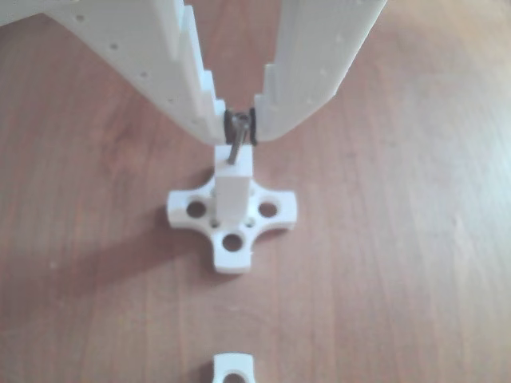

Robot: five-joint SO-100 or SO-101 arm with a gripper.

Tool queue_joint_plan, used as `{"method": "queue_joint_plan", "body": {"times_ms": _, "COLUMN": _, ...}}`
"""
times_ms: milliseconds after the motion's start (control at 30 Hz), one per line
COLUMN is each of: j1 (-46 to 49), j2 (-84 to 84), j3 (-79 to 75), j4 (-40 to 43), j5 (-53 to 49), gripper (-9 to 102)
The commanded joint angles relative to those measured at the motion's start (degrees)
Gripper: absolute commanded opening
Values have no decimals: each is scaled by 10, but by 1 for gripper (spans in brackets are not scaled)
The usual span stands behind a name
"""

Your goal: Grab the screw and set it in the hole.

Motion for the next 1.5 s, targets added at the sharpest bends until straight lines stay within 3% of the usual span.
{"method": "queue_joint_plan", "body": {"times_ms": 0, "j1": -6, "j2": 11, "j3": -3, "j4": 11, "j5": 4, "gripper": 3}}
{"method": "queue_joint_plan", "body": {"times_ms": 833, "j1": -10, "j2": 18, "j3": -1, "j4": 28, "j5": 9, "gripper": 10}}
{"method": "queue_joint_plan", "body": {"times_ms": 1467, "j1": 6, "j2": 54, "j3": -16, "j4": 75, "j5": 11, "gripper": 27}}
